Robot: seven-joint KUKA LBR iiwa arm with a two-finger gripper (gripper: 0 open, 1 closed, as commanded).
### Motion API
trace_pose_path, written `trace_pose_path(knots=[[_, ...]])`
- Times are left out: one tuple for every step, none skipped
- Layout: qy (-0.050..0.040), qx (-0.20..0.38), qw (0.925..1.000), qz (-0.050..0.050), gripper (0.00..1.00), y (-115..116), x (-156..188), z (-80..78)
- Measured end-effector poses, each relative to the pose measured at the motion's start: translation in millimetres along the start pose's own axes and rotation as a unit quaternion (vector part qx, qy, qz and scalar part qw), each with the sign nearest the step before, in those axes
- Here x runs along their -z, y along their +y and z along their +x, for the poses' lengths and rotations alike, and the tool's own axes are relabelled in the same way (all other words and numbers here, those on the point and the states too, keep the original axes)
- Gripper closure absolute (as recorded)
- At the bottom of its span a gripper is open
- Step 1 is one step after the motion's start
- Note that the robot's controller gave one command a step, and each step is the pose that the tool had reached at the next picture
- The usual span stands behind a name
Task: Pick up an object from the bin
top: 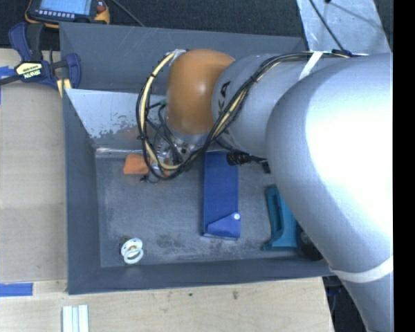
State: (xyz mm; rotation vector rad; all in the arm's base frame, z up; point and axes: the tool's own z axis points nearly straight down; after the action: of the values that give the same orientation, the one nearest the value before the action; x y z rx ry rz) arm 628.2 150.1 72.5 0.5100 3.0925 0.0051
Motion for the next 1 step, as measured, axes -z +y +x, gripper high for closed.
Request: trace_pose_path(knots=[[0.0012,0.0,1.0,0.001,1.0,-0.6,2.8,0.8]])
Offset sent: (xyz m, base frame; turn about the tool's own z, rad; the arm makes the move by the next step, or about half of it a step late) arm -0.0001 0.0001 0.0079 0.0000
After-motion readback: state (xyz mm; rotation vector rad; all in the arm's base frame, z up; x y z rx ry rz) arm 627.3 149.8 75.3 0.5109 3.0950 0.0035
